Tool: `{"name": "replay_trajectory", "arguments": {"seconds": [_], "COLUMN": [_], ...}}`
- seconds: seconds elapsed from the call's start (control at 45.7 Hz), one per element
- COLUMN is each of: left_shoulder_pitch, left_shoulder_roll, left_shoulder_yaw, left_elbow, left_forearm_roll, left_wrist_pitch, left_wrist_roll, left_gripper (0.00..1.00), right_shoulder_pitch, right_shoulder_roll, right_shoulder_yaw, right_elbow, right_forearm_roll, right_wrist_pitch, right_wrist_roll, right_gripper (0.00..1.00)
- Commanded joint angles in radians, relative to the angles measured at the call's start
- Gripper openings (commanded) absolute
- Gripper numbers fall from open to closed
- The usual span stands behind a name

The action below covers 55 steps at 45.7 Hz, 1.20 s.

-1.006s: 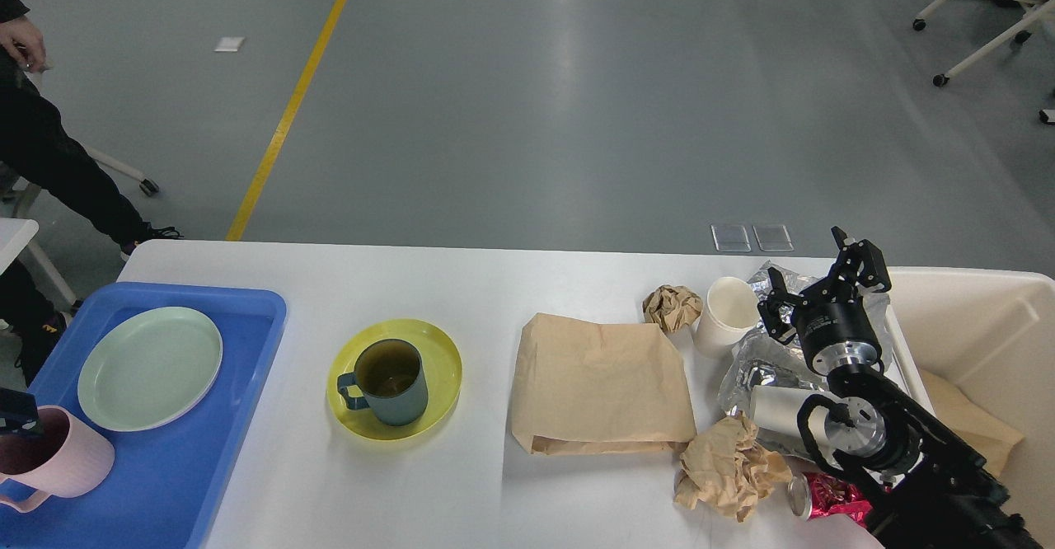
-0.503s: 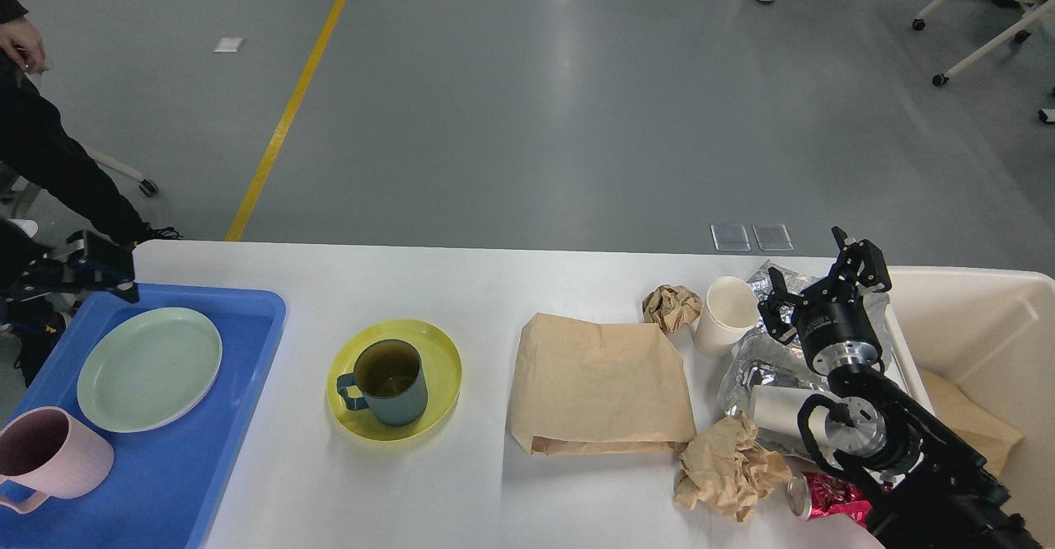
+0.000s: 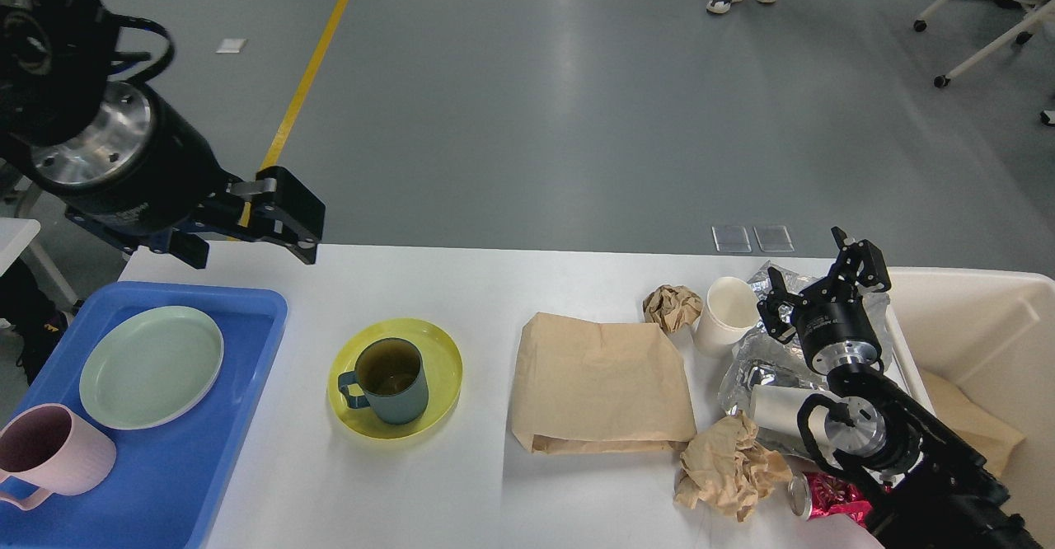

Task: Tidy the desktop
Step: 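Move the left gripper to the dark teal mug on the yellow plate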

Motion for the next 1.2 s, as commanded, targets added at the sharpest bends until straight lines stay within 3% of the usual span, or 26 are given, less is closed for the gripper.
{"name": "replay_trajectory", "arguments": {"seconds": [0.0, 0.372, 0.525, 0.722, 0.809, 1.006, 1.181], "left_shoulder_pitch": [-0.002, 0.05, 0.205, 0.412, 0.498, 0.653, 0.799], "left_shoulder_roll": [-0.011, 0.018, 0.018, -0.002, -0.01, -0.01, -0.019], "left_shoulder_yaw": [-0.007, 0.038, 0.031, 0.016, -0.018, -0.097, -0.139], "left_elbow": [-0.002, 0.009, 0.096, 0.216, 0.25, 0.286, 0.316], "left_forearm_roll": [-0.032, -0.127, -0.122, -0.124, -0.127, -0.162, -0.286], "left_wrist_pitch": [-0.015, -0.013, -0.023, 0.023, 0.066, 0.246, 0.301], "left_wrist_roll": [0.001, -0.003, -0.011, -0.011, 0.0, 0.003, 0.015], "left_gripper": [0.9, 0.94, 0.96, 0.96, 0.96, 0.96, 0.91], "right_shoulder_pitch": [0.0, 0.0, 0.0, 0.0, 0.0, 0.0, 0.0], "right_shoulder_roll": [0.0, 0.0, 0.0, 0.0, 0.0, 0.001, 0.001], "right_shoulder_yaw": [0.0, 0.0, 0.0, 0.0, 0.0, 0.0, 0.0], "right_elbow": [0.0, 0.0, 0.0, 0.0, 0.0, 0.0, 0.0], "right_forearm_roll": [0.0, 0.0, 0.0, 0.0, 0.0, 0.0, 0.0], "right_wrist_pitch": [0.0, 0.0, 0.0, 0.0, 0.0, 0.0, 0.0], "right_wrist_roll": [0.0, 0.0, -0.002, 0.0, 0.0, 0.0, 0.0], "right_gripper": [1.0, 1.0, 1.0, 1.0, 1.0, 1.0, 1.0]}}
